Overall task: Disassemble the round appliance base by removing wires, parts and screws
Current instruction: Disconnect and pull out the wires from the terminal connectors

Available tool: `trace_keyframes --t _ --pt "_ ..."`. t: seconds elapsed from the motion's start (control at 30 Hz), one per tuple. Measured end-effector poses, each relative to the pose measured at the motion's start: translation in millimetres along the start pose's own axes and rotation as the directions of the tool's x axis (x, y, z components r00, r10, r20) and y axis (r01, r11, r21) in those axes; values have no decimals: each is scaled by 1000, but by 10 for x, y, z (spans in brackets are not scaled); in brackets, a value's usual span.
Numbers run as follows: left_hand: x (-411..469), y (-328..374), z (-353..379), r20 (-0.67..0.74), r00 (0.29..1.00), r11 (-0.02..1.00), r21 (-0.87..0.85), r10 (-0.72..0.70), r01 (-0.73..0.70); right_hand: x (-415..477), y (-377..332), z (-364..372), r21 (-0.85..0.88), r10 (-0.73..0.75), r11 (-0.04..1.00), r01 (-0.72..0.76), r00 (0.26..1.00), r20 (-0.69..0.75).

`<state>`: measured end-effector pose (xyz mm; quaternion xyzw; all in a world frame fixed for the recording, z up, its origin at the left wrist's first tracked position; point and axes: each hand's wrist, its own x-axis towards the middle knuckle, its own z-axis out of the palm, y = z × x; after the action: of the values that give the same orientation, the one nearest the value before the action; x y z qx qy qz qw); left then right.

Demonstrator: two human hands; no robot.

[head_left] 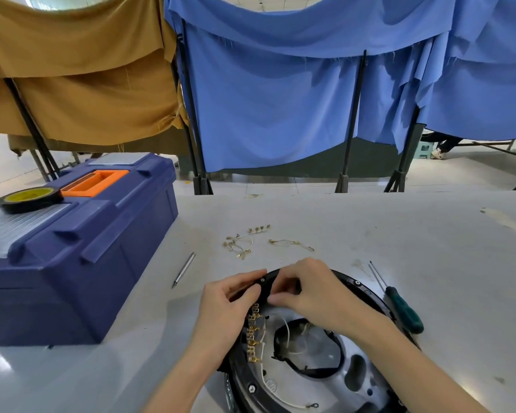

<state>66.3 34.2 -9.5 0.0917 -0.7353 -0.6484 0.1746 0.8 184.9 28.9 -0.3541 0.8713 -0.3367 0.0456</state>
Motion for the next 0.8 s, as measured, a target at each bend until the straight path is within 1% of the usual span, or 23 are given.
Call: trace_keyframes --t 0.07,0.13,0.23,0.37,0.5,0.6,0.73,0.8 --pt "-7 -12 2 -5 1000 1000 1 9 -9 1 -13 64 -46 26 999 -21 993 115" --pt "-13 -18 1 -12 1000 1000 -4 10 -10 10 -32 111 -76 24 997 -13 989 146" --pt "-18 -21 3 -9 1000 999 -32 -6 6 31 -86 129 -11 36 999 -35 979 200" --pt "-27 -16 9 -13 999 997 -74 -35 34 104 -172 80 54 118 988 -141 942 314" --pt "-24 -22 12 -10 999 996 -78 -32 31 214 -221 68 10 226 969 -248 899 374" --pt "-20 -38 4 4 1000 996 -89 -30 30 229 -222 128 6 299 948 -318 898 322" --pt "-8 -48 0 8 1000 994 -110 -14 14 239 -245 256 -56 322 947 -317 933 163" --pt "-2 -54 -4 12 1000 992 -122 -10 11 262 -244 298 -64 329 944 -323 937 120"
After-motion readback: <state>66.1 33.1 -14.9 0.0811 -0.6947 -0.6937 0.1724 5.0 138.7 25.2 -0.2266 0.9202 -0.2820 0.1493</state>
